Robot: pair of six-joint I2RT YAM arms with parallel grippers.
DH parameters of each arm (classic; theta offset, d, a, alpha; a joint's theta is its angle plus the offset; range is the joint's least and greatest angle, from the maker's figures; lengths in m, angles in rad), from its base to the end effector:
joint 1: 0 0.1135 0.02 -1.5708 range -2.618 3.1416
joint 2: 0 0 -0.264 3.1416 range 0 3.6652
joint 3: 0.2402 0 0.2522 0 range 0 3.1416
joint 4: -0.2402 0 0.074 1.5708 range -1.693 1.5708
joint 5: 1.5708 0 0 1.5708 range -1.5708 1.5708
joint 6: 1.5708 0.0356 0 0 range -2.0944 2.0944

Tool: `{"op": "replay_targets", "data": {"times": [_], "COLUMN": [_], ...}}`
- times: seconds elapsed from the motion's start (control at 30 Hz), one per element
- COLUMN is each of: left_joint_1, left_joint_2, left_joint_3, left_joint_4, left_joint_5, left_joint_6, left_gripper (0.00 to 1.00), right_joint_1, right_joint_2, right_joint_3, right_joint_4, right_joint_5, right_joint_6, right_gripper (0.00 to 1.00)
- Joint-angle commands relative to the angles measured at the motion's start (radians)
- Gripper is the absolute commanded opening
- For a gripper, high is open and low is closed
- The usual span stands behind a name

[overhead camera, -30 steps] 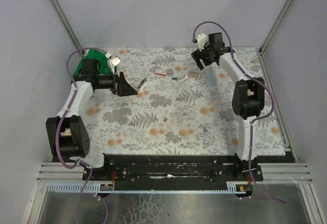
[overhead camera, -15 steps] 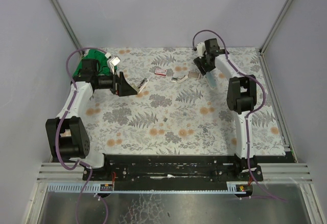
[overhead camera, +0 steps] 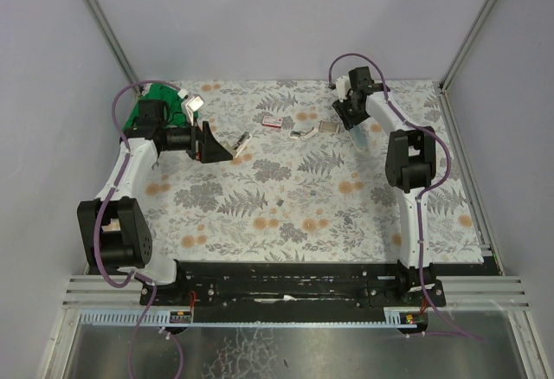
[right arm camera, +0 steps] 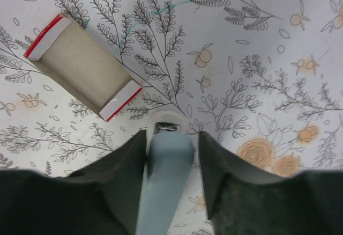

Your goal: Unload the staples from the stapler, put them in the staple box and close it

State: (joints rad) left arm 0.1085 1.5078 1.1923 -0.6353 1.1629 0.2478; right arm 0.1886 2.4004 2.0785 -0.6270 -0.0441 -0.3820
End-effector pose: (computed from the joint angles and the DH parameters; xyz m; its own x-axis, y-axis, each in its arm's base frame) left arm 0.3078 0.0007 0.2863 -0.6649 0.0255 -0.7465 0.6708 0.4599 -0.5818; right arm 0.5202 0.1009 0.1821 -0.6616 -0.5054 -0.5539 -0.4948 0.8493 -0.1839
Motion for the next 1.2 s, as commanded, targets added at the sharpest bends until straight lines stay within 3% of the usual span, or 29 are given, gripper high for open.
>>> {"op": "replay_targets", "data": {"times": [0.0,0.03,0.13,0.37,0.5,0.6,0.8,1.0,1.17], "left_joint_1": [0.010,0.010,0.011,0.000,-0.039,-0.106,-0.268,-0.422,-0.525], "left_joint_2": [-0.013,-0.014,-0.015,-0.009,0.003,0.021,0.121,0.289,0.368], "left_joint_3": [-0.010,-0.009,-0.007,0.021,0.072,0.126,0.305,0.521,0.592], "left_joint_4": [0.041,0.040,0.040,0.082,0.138,0.180,0.240,0.185,0.163], "left_joint_5": [0.010,0.010,0.010,-0.039,-0.121,-0.255,-0.393,-0.443,-0.500], "left_joint_6": [-0.007,-0.007,-0.008,-0.066,-0.140,-0.196,-0.344,-0.462,-0.488], "left_gripper": [1.00,1.00,1.00,1.00,1.00,1.00,1.00,1.00,1.00], "right_joint_1": [-0.004,-0.003,-0.003,-0.004,-0.004,-0.003,-0.004,-0.003,-0.003], "right_joint_2": [-0.053,-0.055,-0.073,-0.224,-0.397,-0.533,-0.714,-0.822,-0.914], "right_joint_3": [0.001,0.002,0.001,-0.045,-0.163,-0.279,-0.472,-0.610,-0.719], "right_joint_4": [-0.029,-0.032,-0.036,-0.033,0.002,0.062,0.062,0.060,0.099], "right_joint_5": [-0.028,-0.030,-0.052,-0.144,-0.256,-0.346,-0.698,-0.833,-0.938], "right_joint_6": [0.002,0.003,0.002,-0.026,-0.062,-0.074,-0.147,-0.273,-0.365], "right_gripper": [0.37,0.30,0.24,0.21,0.19,0.18,0.18,0.17,0.11]}}
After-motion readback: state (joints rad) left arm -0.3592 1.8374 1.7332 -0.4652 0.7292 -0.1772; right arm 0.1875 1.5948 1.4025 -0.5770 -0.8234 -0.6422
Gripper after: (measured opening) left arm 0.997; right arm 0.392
